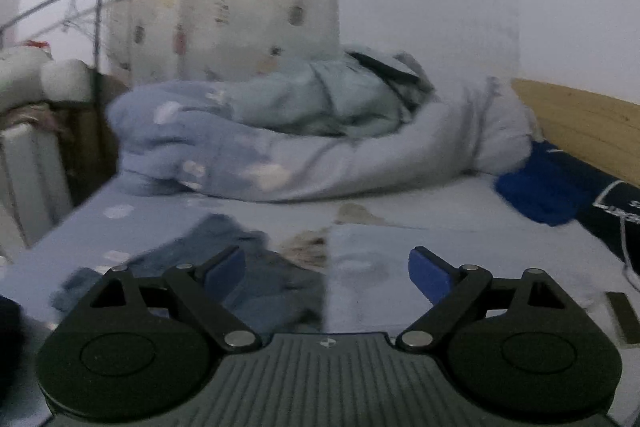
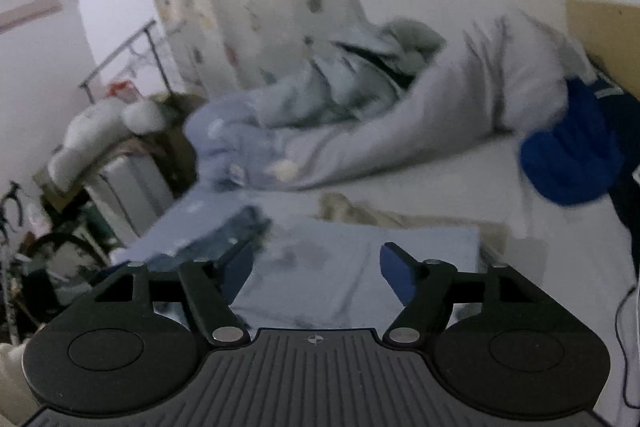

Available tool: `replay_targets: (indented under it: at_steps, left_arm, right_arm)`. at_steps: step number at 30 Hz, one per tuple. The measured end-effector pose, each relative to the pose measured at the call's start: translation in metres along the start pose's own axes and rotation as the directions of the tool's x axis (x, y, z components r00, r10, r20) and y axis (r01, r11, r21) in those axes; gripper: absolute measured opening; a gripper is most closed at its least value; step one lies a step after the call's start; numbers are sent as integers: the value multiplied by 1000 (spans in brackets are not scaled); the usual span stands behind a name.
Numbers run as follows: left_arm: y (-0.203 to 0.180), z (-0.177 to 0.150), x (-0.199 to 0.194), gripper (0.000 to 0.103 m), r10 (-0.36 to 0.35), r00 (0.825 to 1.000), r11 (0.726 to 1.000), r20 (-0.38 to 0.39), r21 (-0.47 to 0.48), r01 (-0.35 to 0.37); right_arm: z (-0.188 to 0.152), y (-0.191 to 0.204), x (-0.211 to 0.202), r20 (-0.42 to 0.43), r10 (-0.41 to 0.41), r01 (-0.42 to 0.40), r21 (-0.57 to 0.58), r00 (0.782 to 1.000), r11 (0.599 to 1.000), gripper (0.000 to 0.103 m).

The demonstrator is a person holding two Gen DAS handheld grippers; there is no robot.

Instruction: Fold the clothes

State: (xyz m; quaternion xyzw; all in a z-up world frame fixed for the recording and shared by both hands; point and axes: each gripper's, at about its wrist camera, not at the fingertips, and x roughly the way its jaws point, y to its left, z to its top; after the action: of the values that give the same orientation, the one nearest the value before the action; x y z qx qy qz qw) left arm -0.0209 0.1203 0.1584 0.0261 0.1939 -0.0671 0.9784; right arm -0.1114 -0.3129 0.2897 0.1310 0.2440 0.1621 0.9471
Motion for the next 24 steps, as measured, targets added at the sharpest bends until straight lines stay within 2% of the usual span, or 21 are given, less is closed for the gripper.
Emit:
replay_targets:
  at_steps: [3, 4, 6, 9, 11, 14, 16, 17, 19, 20, 21, 24]
  left_arm:
    - [13, 9, -12, 94, 47, 999, 999, 7, 9, -47]
    - [14, 9, -15, 100, 35, 999, 999, 5, 12, -35]
    - [12, 5, -12, 103, 32, 999, 999, 6, 41, -32]
    - [-11, -13, 16, 103, -12, 998, 997, -64, 80, 17]
    - [-24, -26, 34, 103, -33, 992, 993, -121, 106, 46]
    - [-35, -49, 68, 102, -65, 980, 992, -190, 92, 83]
    - [-43, -64, 90, 98, -86, 968, 991, -235, 81, 108]
    - [-48, -73, 98, 94, -83, 964, 988, -255, 105, 113]
    - [-58, -91, 114, 82, -73, 953, 980, -294, 156, 123]
    - [-60, -95, 124, 73, -78, 947, 980, -312, 151, 130]
    - [-59, -97, 131, 69, -87, 944, 981, -319, 139, 137]
    - [-55, -99, 143, 62, -91, 949, 981, -302, 136, 138]
  right_arm:
    - [11, 29, -21, 55, -1, 3, -33, 999, 999, 82]
    - [11, 36, -23, 70, -4, 7, -45, 998, 999, 85]
    - [6, 50, -21, 99, -15, 22, -75, 995, 997, 88]
    - [-24, 65, 12, 99, -51, 65, -133, 994, 989, 90]
    - [-46, 67, 37, 65, -77, 86, -134, 995, 987, 90]
    - [-79, 70, 74, 8, -115, 115, -125, 993, 986, 90]
    - [-94, 69, 89, -4, -138, 136, -99, 990, 986, 90]
    - [-102, 69, 95, -6, -156, 154, -98, 988, 983, 90]
    - [-114, 69, 108, -32, -178, 173, -114, 984, 978, 90]
    - [-119, 69, 114, -44, -185, 178, -127, 982, 976, 90]
    - [-124, 69, 119, -53, -192, 183, -142, 980, 973, 90]
    - [-141, 72, 138, -77, -218, 198, -209, 973, 958, 90]
